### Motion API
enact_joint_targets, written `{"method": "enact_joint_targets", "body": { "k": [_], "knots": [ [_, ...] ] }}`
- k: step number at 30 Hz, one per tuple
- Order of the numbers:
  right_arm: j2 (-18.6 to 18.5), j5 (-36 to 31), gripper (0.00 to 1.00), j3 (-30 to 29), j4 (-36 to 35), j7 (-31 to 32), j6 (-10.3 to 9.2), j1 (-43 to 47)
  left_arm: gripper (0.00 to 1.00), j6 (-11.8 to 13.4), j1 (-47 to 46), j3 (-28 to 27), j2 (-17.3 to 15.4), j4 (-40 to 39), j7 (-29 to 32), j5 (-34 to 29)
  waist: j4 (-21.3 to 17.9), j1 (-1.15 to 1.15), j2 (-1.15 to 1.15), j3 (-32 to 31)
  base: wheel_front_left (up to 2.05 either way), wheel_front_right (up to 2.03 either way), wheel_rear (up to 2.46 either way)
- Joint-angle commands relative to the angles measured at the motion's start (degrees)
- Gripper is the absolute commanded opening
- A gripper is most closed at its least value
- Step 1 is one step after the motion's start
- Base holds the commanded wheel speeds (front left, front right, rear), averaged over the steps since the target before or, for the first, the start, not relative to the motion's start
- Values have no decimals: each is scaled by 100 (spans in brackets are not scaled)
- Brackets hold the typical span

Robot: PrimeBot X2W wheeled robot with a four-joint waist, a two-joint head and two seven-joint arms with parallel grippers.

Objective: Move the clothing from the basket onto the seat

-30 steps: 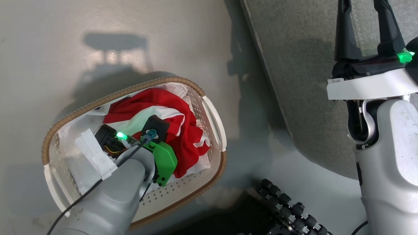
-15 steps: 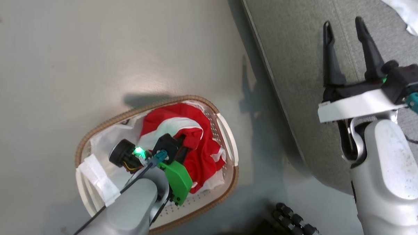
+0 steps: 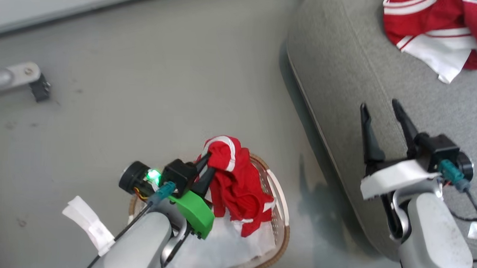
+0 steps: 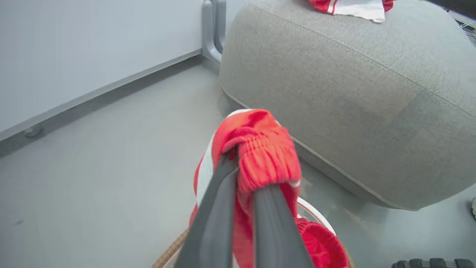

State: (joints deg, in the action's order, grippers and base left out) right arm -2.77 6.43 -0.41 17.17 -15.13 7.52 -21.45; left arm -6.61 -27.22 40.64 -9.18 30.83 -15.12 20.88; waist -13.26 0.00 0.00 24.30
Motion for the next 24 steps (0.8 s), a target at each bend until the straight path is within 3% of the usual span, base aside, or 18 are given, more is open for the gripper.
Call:
{"method": "enact_joint_targets", "body": {
  "k": [1,13,24],
  "knots": [
    [-21,-73,100,39,54,-3,-7,214,0,-16,130,-62,-80,-134,-4,-61,444,0,0,-975,0,0,0],
    [-22,-185,100,267,271,-2,-6,834,0,-71,-617,-224,-601,-820,83,-116,639,0,0,-2100,0,0,0],
    [-21,-229,100,624,341,-2,-6,776,0,-82,-1638,-385,-928,-1111,329,48,741,0,0,-2423,0,0,0]
  ]
}}
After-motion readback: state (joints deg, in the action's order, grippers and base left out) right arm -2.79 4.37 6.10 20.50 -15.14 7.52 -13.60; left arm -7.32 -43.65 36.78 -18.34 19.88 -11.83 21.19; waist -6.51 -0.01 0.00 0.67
